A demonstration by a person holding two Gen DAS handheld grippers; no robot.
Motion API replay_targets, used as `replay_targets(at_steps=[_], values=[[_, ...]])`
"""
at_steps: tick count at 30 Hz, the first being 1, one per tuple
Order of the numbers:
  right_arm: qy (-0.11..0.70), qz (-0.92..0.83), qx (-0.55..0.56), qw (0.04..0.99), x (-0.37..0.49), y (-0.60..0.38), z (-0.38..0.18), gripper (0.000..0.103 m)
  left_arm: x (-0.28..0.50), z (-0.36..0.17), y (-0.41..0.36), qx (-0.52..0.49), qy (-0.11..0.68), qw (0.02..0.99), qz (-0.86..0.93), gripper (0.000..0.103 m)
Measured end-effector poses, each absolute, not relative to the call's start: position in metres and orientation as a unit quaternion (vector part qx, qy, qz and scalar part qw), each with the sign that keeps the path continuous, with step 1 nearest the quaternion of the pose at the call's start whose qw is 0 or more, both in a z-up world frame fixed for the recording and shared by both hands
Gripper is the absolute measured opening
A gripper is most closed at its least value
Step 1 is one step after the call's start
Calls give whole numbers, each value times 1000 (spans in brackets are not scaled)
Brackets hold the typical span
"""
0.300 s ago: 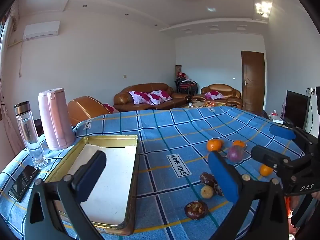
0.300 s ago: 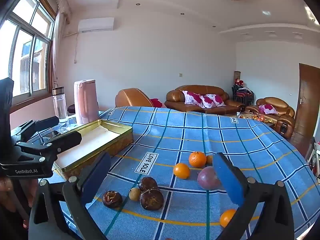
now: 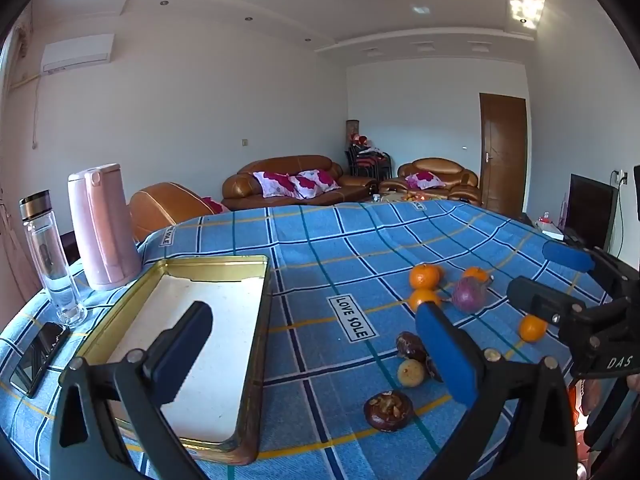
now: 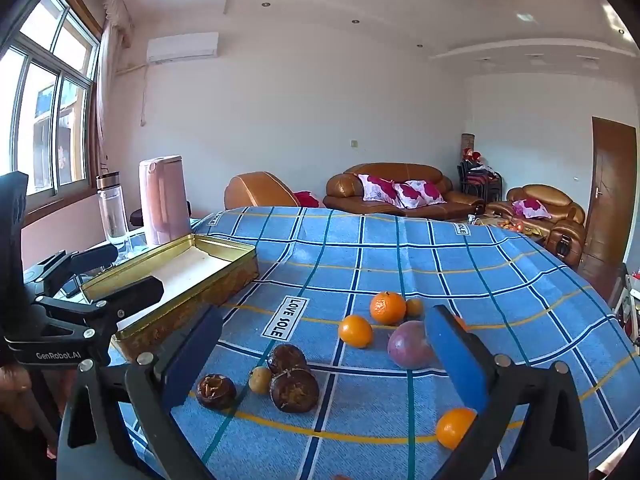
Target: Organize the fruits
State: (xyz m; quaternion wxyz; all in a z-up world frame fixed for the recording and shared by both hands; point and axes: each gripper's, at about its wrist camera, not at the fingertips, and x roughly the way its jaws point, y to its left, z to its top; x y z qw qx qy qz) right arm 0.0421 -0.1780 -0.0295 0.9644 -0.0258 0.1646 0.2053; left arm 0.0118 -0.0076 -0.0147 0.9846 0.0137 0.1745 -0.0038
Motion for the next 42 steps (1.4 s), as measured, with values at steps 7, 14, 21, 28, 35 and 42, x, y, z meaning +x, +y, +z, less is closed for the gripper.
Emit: replay_targets(at_steps=[7,14,21,28,35,42], values=[[168,198,-22,965,43,-183,-30,102,12,-22,-17,28,174,984,-4,103],[169,199,-19,965,42,-185,-31,102,12,-23,-16,27,174,984,-3,103],[168,201,-17,965,41,-184,-31,102,11,-23,-17,27,174,984,-5,103],[167,199,-16,966,41,-185,-31,102,11,-23,-16,27,173,984,-5,103],[167,199,-17,966,41,-185,-31,102,10,-23,-16,27,175,984,-5,103],[167,198,-16,966,41,-186,-31,102,11,-24,-16,26,176,984,-5,103]])
